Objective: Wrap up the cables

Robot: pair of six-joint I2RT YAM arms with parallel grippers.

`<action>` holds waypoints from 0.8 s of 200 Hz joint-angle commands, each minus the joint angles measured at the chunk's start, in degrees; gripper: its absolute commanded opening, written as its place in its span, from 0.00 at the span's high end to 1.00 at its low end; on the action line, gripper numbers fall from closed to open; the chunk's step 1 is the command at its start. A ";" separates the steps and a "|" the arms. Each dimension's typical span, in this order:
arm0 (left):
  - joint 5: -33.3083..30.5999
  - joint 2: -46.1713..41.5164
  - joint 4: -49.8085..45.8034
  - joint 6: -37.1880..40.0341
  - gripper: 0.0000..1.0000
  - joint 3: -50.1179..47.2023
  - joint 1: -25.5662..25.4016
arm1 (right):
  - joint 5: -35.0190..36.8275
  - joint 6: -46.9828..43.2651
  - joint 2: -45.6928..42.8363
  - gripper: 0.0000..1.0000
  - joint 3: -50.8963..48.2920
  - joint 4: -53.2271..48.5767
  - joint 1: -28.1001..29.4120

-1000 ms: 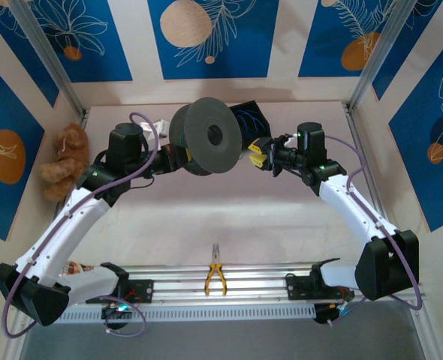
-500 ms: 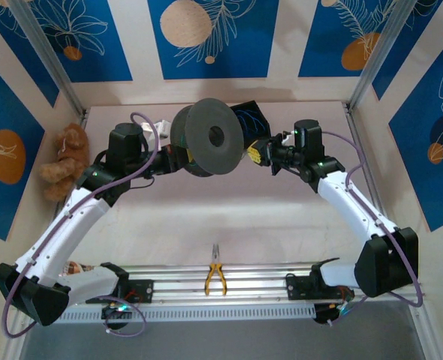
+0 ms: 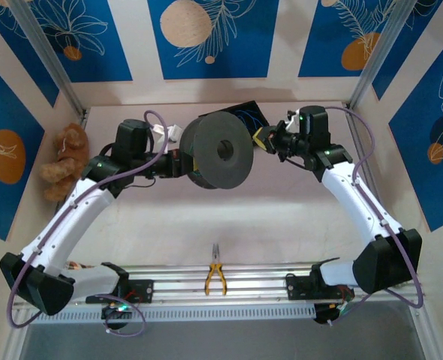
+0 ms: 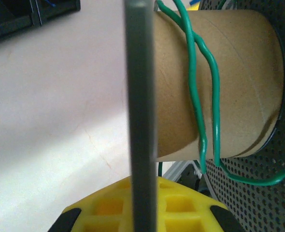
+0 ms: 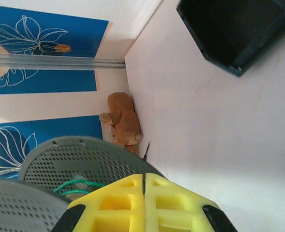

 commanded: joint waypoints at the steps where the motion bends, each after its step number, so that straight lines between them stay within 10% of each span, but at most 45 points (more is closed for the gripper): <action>1: 5.73 0.91 -4.25 6.91 1.00 4.45 -0.74 | -4.07 -12.94 1.90 1.00 3.38 3.37 -1.28; 160: -9.11 14.78 -21.48 18.65 1.00 17.62 -9.33 | -12.75 -54.24 8.40 1.00 24.46 -9.71 9.47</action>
